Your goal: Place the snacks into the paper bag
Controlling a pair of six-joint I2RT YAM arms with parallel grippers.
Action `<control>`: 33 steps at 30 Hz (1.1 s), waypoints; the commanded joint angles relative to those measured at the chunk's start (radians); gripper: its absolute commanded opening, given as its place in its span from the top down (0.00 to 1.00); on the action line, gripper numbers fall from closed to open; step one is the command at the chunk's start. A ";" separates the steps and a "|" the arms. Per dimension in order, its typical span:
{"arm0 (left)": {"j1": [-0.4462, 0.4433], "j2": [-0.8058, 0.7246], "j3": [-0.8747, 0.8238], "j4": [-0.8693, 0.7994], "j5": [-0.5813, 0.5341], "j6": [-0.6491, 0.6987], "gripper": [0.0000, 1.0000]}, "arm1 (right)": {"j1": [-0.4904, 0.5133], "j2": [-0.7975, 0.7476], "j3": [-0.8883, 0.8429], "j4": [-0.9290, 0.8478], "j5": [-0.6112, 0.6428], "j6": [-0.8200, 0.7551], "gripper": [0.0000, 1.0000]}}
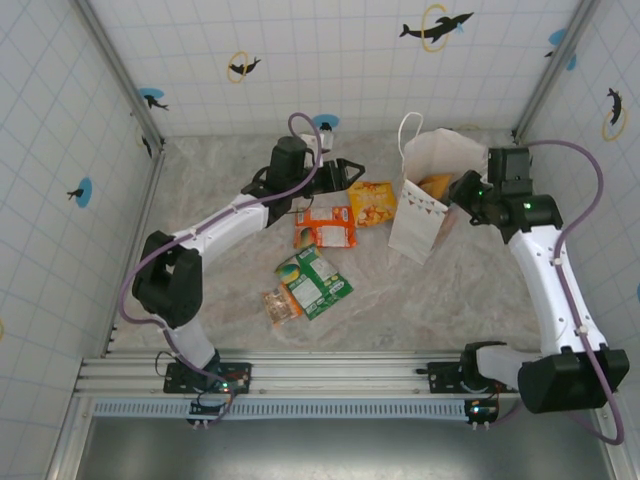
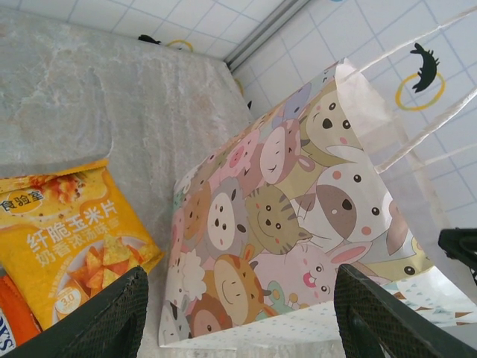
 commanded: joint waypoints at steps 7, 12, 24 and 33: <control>-0.003 -0.049 -0.012 -0.046 -0.040 0.046 0.33 | -0.034 0.047 0.031 -0.030 0.003 -0.101 0.82; -0.004 -0.056 -0.010 -0.071 -0.046 0.065 0.32 | -0.076 0.047 0.065 -0.113 -0.057 -0.220 1.00; 0.001 -0.091 -0.030 -0.140 -0.061 0.110 0.32 | -0.255 0.102 0.159 -0.310 -0.374 -0.533 1.00; 0.015 -0.131 -0.072 -0.172 -0.088 0.133 0.32 | -0.319 0.159 0.236 -0.355 -0.362 -0.613 0.99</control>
